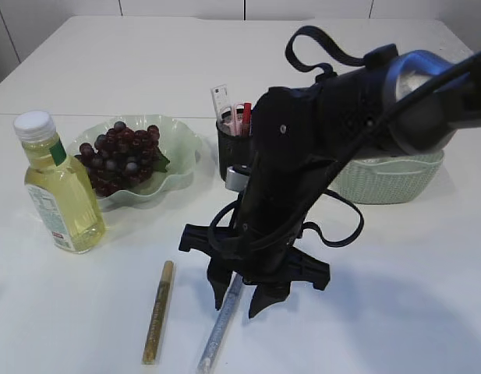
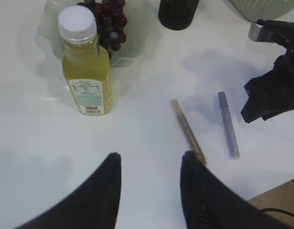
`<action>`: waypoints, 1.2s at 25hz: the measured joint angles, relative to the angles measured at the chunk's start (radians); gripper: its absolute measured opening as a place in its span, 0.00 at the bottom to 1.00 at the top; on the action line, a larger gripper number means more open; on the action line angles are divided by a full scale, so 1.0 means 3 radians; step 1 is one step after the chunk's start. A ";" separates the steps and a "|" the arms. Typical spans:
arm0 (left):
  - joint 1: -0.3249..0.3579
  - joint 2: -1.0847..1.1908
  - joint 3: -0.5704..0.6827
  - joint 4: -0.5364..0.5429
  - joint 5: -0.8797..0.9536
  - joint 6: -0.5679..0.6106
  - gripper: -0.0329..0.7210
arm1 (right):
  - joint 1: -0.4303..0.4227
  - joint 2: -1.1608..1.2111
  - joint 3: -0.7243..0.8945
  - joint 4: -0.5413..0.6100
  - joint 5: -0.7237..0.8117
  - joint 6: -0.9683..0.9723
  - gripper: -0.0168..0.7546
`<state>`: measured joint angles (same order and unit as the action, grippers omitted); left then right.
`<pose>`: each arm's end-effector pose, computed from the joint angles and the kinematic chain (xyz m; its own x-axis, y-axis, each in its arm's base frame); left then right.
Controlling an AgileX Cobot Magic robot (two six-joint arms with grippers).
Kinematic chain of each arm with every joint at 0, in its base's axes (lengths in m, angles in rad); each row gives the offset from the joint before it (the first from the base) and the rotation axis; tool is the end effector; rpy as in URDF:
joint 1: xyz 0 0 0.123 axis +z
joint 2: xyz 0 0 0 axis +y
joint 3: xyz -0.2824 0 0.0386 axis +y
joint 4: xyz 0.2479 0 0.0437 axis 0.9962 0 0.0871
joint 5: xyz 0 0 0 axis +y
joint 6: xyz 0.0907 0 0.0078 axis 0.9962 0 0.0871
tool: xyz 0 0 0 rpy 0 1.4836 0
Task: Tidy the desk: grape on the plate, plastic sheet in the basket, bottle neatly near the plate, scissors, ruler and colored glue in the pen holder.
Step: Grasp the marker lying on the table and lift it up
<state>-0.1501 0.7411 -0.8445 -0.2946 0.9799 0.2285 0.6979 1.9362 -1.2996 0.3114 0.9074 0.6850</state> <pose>0.1185 -0.0401 0.3497 -0.6668 0.1607 -0.7277 0.3578 0.9256 -0.1235 0.2727 0.2574 0.1732 -0.9837 0.1517 0.0968 0.1720 0.9506 0.2584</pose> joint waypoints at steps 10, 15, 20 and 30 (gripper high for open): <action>0.0000 0.0000 0.0000 0.0006 0.0008 0.0000 0.45 | 0.0007 0.0162 -0.0015 -0.0066 -0.0128 0.0015 0.47; 0.0000 0.0000 0.0000 0.0006 0.0013 0.0000 0.45 | 0.0028 0.0286 -0.0170 -0.0066 -0.0150 0.0063 0.47; 0.0000 0.0000 0.0000 0.0006 0.0013 0.0000 0.45 | 0.0050 0.0391 -0.0213 -0.0060 -0.0084 0.0079 0.47; 0.0000 0.0000 0.0000 0.0013 0.0013 0.0000 0.45 | 0.0117 0.0537 -0.0219 -0.0060 -0.0034 0.0150 0.47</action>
<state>-0.1501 0.7411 -0.8445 -0.2908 0.9837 0.2285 0.7330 2.0973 -1.3653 0.2934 0.8972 0.7301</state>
